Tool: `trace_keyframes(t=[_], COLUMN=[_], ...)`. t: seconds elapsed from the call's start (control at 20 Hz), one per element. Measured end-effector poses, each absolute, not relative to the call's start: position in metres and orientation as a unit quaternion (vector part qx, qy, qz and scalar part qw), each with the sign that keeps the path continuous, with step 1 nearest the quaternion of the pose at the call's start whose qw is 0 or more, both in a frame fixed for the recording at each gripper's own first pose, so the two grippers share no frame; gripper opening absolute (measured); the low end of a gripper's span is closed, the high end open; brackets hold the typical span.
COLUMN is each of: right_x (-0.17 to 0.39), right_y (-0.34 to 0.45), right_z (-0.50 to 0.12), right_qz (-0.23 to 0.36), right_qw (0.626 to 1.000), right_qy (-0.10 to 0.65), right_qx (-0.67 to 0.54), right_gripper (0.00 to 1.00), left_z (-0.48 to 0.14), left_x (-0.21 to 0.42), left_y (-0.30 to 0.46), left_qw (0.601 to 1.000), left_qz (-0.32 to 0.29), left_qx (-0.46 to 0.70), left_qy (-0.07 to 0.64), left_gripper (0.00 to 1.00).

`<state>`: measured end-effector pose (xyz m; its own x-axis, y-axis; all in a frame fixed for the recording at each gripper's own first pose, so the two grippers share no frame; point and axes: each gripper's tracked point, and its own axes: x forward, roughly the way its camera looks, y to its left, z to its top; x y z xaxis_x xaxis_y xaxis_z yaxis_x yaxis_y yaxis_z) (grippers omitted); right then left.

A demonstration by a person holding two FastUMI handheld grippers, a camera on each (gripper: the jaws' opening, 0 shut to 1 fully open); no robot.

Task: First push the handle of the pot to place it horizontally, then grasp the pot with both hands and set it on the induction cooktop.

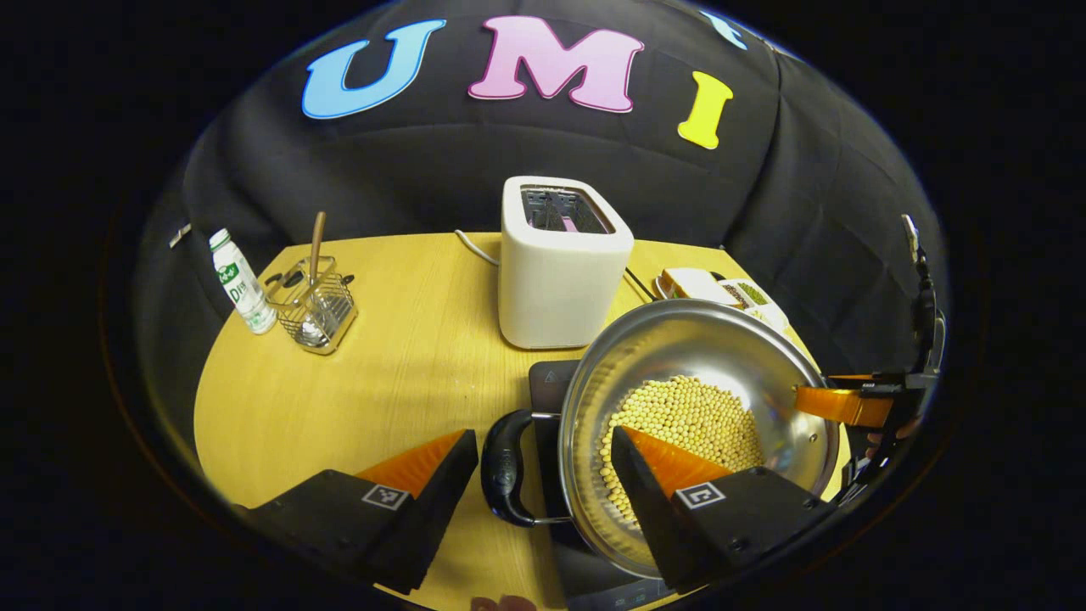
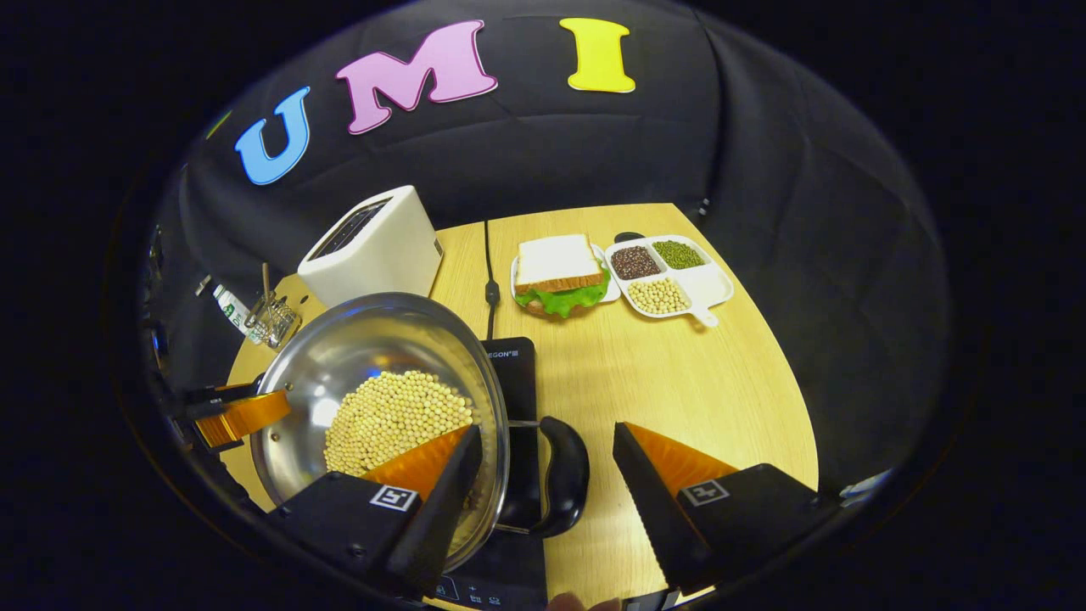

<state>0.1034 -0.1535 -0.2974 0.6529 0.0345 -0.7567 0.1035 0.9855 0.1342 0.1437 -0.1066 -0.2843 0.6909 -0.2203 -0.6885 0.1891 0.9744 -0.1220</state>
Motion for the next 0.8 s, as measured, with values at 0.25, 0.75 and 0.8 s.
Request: trace_keyframes(t=[0.25,0.75,0.8], right_x=[0.098,0.070,0.066], right_y=[-0.162,-0.140,-0.137], right_z=[-0.272,-0.176,-0.164], right_qz=[-0.041,-0.054,-0.054], right_qw=[0.924,0.960,0.964], right_qy=[0.376,0.268,0.256], right_qx=[0.058,0.052,0.050], right_gripper=[0.98,0.98,0.98], left_z=[-0.265,-0.176,-0.166], left_x=[0.132,0.092,0.088], left_y=[-0.111,-0.101,-0.098], left_qw=[0.927,0.961,0.964], left_qz=[-0.120,-0.147,-0.144], left_qx=[-0.023,0.028,0.031], left_qy=[0.355,0.231,0.220], left_gripper=[0.96,0.95,0.95])
